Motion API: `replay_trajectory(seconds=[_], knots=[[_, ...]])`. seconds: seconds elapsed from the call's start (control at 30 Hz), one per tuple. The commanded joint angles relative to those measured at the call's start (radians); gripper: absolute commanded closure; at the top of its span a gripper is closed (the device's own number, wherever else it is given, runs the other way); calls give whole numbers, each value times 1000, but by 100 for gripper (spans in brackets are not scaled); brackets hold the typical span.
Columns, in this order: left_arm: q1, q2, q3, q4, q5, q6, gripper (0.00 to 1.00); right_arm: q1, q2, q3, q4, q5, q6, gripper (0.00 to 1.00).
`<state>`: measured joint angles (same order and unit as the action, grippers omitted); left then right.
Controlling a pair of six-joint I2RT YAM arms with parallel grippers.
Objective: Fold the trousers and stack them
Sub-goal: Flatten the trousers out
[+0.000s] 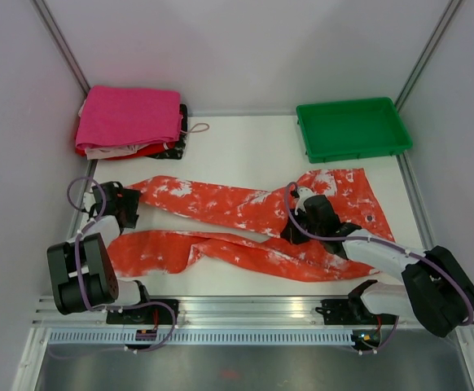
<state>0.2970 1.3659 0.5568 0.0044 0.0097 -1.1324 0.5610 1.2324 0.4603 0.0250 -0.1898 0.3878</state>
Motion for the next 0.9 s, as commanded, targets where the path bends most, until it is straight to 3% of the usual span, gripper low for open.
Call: replay_trajectory(seconds=[0.0, 0.03, 0.1, 0.13, 0.23, 0.33, 0.43, 0.47, 0.57, 0.6, 0.67, 0.7, 0.77, 0.8, 0.87], knots=[[5, 16, -18, 181, -5, -29, 23, 5, 32, 32, -5, -45, 25, 100], [4, 15, -6, 183, -39, 14, 47, 5, 41, 37, -10, -49, 26, 100], [10, 19, 27, 151, -92, 74, 76, 7, 45, 49, -19, -50, 34, 100], [14, 19, 69, 102, -112, 144, 98, 5, 47, 52, -19, -50, 39, 99], [28, -32, 59, 223, -158, 334, 98, 5, 61, 47, 10, -43, 77, 96], [33, -114, 23, 334, -217, 457, 98, 5, 84, 66, 30, -57, 111, 84], [36, -136, 6, 365, -244, 499, 98, 5, 104, 107, 43, -68, 117, 65], [36, -134, 2, 371, -225, 499, 98, 5, 110, 144, 26, -62, 114, 53], [37, -105, -12, 343, -208, 473, 98, 5, 134, 251, -60, -1, 89, 28], [37, -97, -11, 326, -211, 452, 98, 5, 140, 283, -88, 24, 80, 25], [37, -82, -5, 287, -229, 428, 94, 2, 156, 377, -175, 111, 65, 15], [40, -80, 14, 234, -232, 409, 76, 2, 159, 405, -198, 139, 60, 12], [39, -80, 44, 140, -203, 408, 54, -12, 159, 467, -259, 222, 54, 4], [40, -86, 83, 106, -186, 419, 26, -22, 159, 483, -276, 245, 56, 2], [39, -108, 123, 21, -165, 427, 13, -71, 154, 511, -309, 271, 60, 2]])
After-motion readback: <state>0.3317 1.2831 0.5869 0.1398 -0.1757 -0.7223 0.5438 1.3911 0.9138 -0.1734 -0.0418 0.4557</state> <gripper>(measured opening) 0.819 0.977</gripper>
